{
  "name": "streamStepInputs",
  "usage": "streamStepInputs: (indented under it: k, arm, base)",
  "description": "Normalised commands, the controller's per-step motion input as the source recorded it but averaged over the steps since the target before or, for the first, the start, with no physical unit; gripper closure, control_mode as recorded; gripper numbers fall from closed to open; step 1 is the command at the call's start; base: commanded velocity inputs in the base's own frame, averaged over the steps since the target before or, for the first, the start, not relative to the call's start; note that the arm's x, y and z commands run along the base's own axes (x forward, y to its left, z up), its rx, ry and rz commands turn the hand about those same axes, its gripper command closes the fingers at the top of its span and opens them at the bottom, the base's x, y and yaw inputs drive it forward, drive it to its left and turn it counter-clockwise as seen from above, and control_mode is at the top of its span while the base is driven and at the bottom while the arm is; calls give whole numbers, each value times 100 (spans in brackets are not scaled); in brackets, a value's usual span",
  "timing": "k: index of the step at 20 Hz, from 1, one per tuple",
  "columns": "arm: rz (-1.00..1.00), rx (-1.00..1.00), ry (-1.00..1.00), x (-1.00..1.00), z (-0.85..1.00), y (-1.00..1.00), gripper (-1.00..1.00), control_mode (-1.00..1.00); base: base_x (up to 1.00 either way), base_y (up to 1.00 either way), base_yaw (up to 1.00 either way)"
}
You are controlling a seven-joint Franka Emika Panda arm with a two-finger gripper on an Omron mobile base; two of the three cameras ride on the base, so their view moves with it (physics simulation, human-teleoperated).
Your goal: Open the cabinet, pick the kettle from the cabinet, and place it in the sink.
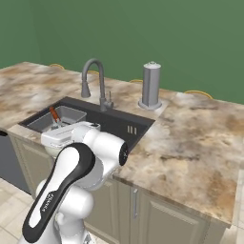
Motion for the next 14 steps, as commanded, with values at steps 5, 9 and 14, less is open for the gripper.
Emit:
streamStepInputs:
  k: [5,9,14]
  arm:
    - [0,0,0,0,0,0,100,100]
    - [0,0,0,0,0,0,100,100]
    - [0,0,0,0,0,0,100,100]
  base:
    - [-1,8,-8]
    - [-1,16,-14]
    - [-12,19,-4]
